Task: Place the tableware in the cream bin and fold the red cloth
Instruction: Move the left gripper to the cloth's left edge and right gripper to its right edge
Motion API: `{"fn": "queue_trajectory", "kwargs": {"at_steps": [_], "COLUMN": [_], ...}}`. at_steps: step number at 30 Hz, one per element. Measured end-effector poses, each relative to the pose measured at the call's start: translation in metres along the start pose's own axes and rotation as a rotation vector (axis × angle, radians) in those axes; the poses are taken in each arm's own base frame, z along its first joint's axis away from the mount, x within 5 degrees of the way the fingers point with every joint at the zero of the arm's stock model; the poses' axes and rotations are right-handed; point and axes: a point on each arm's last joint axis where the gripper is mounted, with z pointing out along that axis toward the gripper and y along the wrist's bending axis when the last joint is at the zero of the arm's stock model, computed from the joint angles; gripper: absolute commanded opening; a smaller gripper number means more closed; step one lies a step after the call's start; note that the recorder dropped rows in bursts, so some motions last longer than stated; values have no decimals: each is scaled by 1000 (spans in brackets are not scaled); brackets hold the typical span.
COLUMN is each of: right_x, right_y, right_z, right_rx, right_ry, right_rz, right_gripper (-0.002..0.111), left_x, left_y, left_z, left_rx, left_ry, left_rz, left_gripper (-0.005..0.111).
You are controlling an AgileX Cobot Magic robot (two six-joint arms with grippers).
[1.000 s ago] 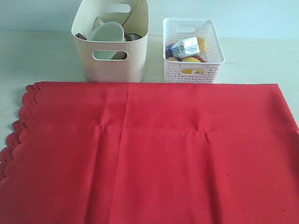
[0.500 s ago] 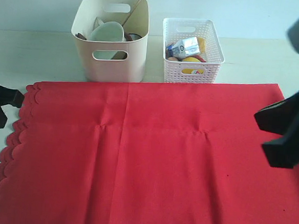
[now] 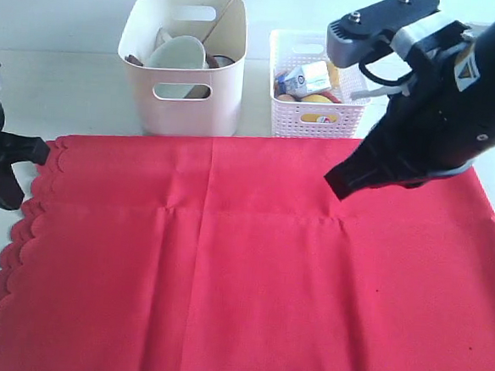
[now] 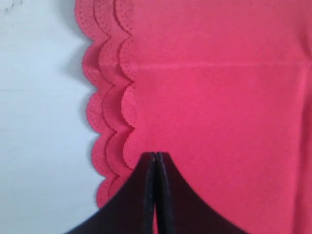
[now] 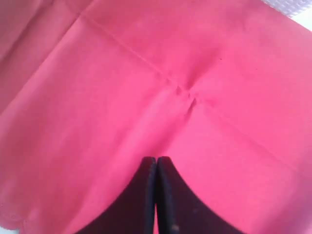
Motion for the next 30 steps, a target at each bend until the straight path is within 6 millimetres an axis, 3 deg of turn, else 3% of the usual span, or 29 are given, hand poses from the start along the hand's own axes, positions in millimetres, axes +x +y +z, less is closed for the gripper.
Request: {"fn": "queue_trajectory", "kwargs": {"at_steps": [5,13,18,26,30], "right_x": [-9,-10,1,14,17], "right_y": [-27,-77,-114,-145,-150], "right_z": [19,60,102,118,131], "right_rx": [40,71,-13,10,12], "right_ry": [53,175,261,261,273], "right_rz": [70,198,336,437,451], "right_gripper": [0,0,0,0,0], "left_x": [-2,-11,-20,-25,-26], "left_y": [9,13,14,25,29], "left_z": [8,17,24,36,35], "left_rx": [8,9,23,42,41], "left_ry": [31,54,59,90,87], "left_rz": [-27,-33,-14,-63,-63], "left_gripper": [2,30,31,32,56]}}
